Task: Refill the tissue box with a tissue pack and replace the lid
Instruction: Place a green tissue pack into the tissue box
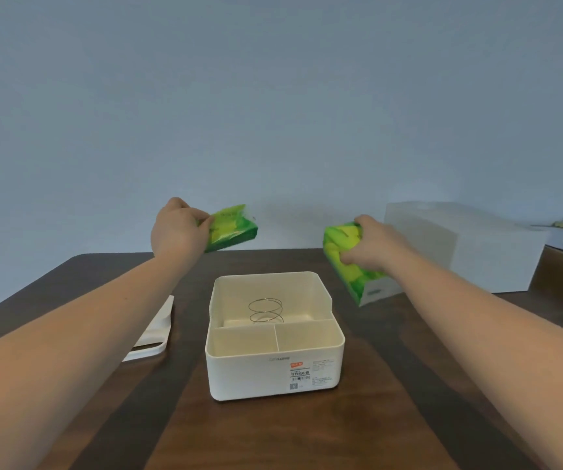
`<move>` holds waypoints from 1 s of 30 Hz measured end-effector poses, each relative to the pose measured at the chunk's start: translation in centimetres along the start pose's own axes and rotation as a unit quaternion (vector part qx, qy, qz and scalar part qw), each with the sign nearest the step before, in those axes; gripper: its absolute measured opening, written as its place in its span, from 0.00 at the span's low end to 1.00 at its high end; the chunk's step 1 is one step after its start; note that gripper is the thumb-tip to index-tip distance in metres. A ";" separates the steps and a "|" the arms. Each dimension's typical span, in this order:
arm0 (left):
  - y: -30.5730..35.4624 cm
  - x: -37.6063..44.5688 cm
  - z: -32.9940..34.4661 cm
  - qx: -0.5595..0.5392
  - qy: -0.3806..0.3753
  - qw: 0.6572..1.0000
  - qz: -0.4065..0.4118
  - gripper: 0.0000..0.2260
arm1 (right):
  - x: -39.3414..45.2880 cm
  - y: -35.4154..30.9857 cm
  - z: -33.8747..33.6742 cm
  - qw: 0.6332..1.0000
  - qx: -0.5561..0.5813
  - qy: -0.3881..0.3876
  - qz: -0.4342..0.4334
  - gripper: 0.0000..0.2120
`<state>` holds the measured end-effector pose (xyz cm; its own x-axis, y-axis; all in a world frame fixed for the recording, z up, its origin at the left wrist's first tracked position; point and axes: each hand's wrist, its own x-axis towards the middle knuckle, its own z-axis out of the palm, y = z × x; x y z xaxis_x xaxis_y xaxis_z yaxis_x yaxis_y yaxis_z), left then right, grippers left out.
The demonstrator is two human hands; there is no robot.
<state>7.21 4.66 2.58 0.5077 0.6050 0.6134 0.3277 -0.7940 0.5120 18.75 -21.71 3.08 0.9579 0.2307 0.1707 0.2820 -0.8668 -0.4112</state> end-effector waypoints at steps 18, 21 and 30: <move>-5.7 -0.6 7.6 0.196 -0.188 0.962 0.027 0.11 | -2.5 -8.8 1.1 0.921 0.030 -0.156 -0.356 0.40; -6.2 -0.6 7.8 0.215 -0.206 0.955 0.007 0.11 | -3.3 -8.9 1.8 0.895 -0.018 -0.206 -0.395 0.40; -8.0 -0.2 5.8 0.227 -0.231 0.943 0.073 0.14 | -2.7 -8.8 2.0 0.861 -0.107 -0.254 -0.428 0.39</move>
<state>9.10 10.49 -5.13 0.8326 0.4805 0.2755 0.4818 -0.8737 0.0674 13.76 -13.83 4.46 0.3194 0.9415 -0.1076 0.9315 -0.3327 -0.1468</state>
